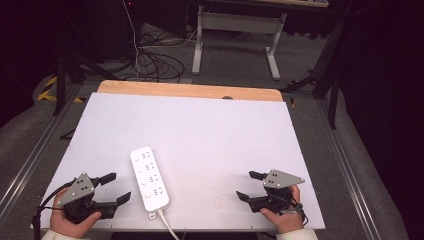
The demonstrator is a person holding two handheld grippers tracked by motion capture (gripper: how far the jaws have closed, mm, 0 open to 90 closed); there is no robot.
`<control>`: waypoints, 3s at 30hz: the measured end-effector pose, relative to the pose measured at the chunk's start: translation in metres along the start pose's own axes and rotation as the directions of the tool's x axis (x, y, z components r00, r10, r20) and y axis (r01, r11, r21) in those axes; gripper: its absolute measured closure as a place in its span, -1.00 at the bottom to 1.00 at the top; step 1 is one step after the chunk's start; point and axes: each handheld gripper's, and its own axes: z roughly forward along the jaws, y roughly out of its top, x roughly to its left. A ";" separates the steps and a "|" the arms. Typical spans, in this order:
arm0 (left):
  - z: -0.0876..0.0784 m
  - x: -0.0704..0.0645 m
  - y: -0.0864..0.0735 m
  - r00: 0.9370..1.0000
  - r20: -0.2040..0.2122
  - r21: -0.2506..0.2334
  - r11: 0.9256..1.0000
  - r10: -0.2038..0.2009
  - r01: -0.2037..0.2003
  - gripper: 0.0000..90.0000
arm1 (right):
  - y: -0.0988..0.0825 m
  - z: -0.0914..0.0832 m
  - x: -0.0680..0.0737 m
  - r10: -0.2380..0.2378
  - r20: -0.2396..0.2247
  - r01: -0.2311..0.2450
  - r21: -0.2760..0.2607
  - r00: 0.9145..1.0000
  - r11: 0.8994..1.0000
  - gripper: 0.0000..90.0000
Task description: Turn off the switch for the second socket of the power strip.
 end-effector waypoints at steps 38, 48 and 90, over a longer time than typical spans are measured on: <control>-0.004 -0.004 0.020 0.999 0.024 0.044 0.999 0.022 -0.023 -0.41 | -0.002 0.004 0.001 0.003 -0.035 -0.003 0.018 0.999 1.000 -0.39; 0.002 -0.008 0.034 0.998 0.037 0.040 0.998 0.041 -0.042 -0.37 | -0.001 0.007 0.003 -0.002 -0.046 0.004 0.029 0.999 1.000 -0.38; 0.045 -0.022 0.074 0.990 0.102 0.070 0.992 0.098 -0.106 -0.35 | -0.002 0.008 0.002 -0.001 -0.051 0.002 0.031 0.999 1.000 -0.36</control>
